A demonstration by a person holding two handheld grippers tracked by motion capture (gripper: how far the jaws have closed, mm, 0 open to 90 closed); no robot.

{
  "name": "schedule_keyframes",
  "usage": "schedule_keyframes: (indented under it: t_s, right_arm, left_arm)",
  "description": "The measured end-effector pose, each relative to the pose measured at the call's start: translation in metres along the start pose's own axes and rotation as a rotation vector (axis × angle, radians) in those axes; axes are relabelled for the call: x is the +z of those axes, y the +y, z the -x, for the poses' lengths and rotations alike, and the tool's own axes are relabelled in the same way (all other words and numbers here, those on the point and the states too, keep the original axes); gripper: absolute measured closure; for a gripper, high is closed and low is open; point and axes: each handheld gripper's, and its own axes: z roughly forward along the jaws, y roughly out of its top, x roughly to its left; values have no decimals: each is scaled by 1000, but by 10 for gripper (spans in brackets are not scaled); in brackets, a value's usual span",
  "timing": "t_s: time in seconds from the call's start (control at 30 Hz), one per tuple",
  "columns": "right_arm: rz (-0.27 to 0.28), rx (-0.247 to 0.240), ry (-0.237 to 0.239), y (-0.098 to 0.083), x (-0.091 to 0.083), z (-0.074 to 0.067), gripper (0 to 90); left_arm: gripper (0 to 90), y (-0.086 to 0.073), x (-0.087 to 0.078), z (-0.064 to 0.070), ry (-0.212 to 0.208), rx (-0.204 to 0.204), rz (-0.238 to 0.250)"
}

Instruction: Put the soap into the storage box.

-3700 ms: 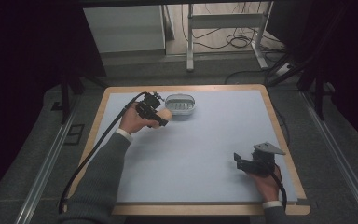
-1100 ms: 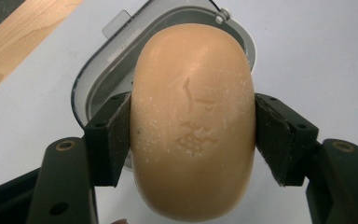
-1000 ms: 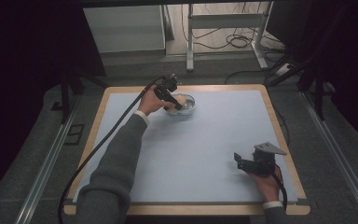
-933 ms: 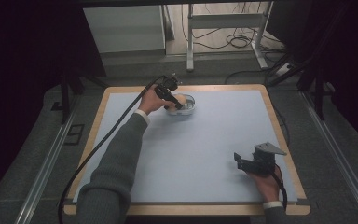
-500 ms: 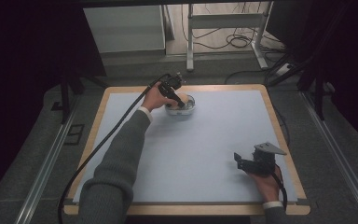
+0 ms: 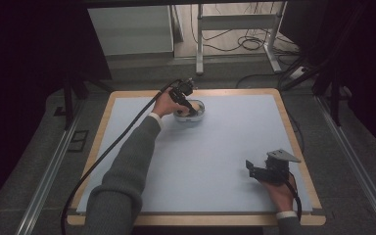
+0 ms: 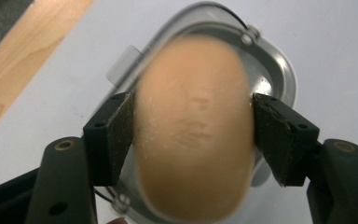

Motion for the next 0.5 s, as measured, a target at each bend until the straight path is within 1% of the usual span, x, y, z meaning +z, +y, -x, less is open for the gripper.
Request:
schedule_keyframes:
  t_s: [0.03,0.2,0.3,0.37,0.4,0.47,0.5]
  right_arm:
    - [0,-1,0,0,0,0,76]
    - [0,-1,-1,0,0,0,76]
    - [0,-2,-1,0,0,0,76]
    - [3,-5,-5,0,0,-1,76]
    - [2,-4,-4,0,0,-1,76]
    - [1,-3,-4,0,0,-1,76]
    - [1,-3,-4,0,0,-1,76]
  left_arm:
    - [318,0,-2,1,-5,1,4]
    - [284,0,-9,4,-3,5,13]
    - [277,-4,-16,8,-5,-15,46]
    - [249,-8,-24,13,-7,-19,60]
    - [241,-10,-27,15,-9,-30,76]
    - [234,-12,-30,17,-14,-38,83]
    - [220,-16,-36,20,-6,-43,86]
